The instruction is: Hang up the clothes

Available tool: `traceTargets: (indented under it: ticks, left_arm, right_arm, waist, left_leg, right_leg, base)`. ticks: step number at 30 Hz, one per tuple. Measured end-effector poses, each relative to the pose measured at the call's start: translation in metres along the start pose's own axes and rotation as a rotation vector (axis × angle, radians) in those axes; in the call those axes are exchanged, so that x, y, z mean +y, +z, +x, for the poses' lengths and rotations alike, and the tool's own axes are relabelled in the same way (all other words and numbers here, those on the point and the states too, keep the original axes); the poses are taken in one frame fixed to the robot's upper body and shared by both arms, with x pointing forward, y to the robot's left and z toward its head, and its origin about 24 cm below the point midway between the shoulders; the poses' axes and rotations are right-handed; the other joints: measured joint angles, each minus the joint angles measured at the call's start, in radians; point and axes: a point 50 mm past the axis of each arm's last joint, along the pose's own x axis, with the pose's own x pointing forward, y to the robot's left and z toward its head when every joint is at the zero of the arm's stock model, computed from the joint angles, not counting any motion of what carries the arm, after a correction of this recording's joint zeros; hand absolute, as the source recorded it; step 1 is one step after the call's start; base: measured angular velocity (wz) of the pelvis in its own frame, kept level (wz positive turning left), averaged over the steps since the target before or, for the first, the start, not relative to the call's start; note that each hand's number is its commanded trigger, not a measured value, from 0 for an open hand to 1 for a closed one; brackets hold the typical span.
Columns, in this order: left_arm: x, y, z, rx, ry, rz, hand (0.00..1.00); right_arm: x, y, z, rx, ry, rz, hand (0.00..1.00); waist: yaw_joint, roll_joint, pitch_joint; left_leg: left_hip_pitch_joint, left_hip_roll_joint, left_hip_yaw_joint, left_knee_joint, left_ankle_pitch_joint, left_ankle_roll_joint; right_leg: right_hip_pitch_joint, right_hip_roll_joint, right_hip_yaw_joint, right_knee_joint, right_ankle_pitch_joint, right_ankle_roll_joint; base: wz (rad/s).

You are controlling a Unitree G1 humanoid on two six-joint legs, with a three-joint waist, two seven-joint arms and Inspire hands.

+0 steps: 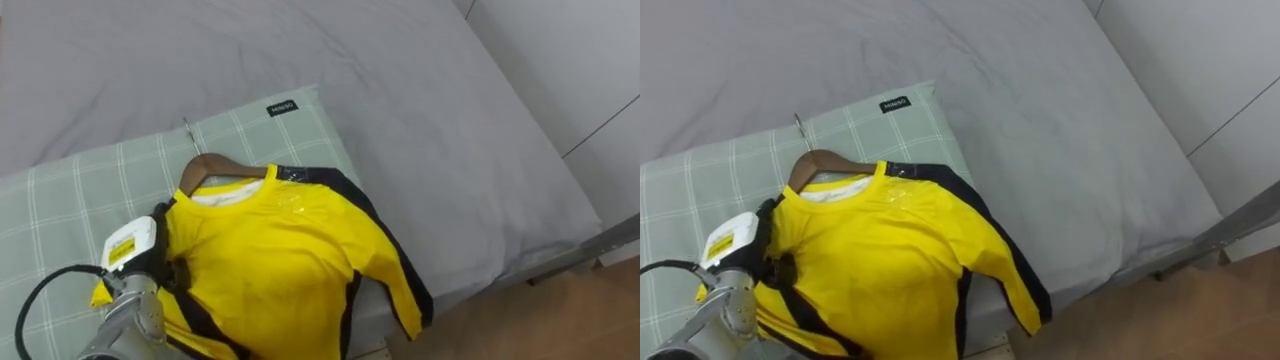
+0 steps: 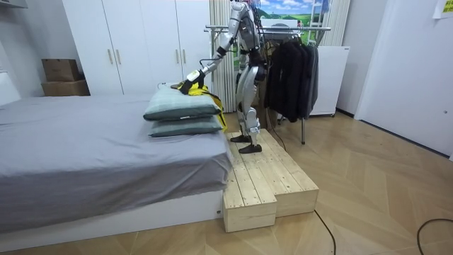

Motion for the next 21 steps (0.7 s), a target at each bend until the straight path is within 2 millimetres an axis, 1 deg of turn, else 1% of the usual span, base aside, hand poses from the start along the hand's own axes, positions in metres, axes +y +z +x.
traceTargets:
  ticks: [3, 5, 7, 15, 17, 21]
  left_arm:
    - [0.004, 0.000, 0.002, 0.002, 0.020, 0.002, 1.00]
    - [0.004, 0.000, 0.002, 0.011, 0.023, -0.009, 1.00]
    - [0.005, -0.001, 0.002, 0.015, 0.030, -0.013, 1.00]
    - [0.001, -0.002, 0.000, 0.018, 0.020, -0.034, 1.00]
    - [-0.001, -0.003, -0.001, 0.016, 0.004, -0.036, 1.00]
    - [-0.006, -0.005, -0.003, 0.028, -0.030, -0.048, 1.00]
  right_arm:
    - [0.000, 0.000, 0.000, 0.000, 0.000, 0.000, 0.00]
    - [0.000, 0.000, 0.000, -0.001, 0.000, 0.000, 0.00]
    - [0.000, 0.000, 0.000, -0.001, -0.002, 0.000, 0.00]
    - [0.000, 0.001, 0.000, -0.007, -0.001, 0.021, 0.00]
    - [0.000, 0.001, 0.000, -0.007, -0.001, 0.020, 0.00]
    - [0.001, -0.001, 0.000, -0.006, 0.002, 0.014, 0.00]
  waist:
    - [-0.001, -0.003, 0.0021]
    - [-0.001, -0.010, 0.0060]
    - [-0.001, -0.013, 0.0079]
    - [-0.002, -0.012, 0.0080]
    - [-0.002, -0.012, 0.0081]
    - [-0.001, -0.010, 0.0074]
  left_leg:
    - [0.001, 0.000, 0.000, 0.000, 0.000, 0.000]
    - [0.000, 0.000, -0.001, 0.000, 0.000, 0.000]
    - [-0.002, 0.000, -0.002, 0.000, 0.000, 0.000]
    - [0.009, -0.001, -0.002, -0.001, 0.000, 0.000]
    - [0.032, 0.000, 0.006, -0.010, 0.000, 0.000]
    - [0.065, 0.001, 0.007, -0.023, 0.000, 0.000]
  right_leg:
    - [0.000, 0.000, 0.000, 0.000, 0.000, 0.000]
    - [0.000, 0.000, 0.000, 0.000, 0.000, 0.000]
    - [0.000, 0.000, -0.001, -0.001, 0.000, 0.000]
    - [0.010, -0.001, -0.003, -0.002, 0.001, 0.001]
    - [0.032, -0.001, -0.003, -0.006, 0.000, 0.002]
    - [0.064, 0.001, -0.002, -0.017, 0.000, 0.003]
  base:
    - [0.00]
    - [0.00]
    - [0.00]
    - [0.00]
    - [0.00]
    - [0.00]
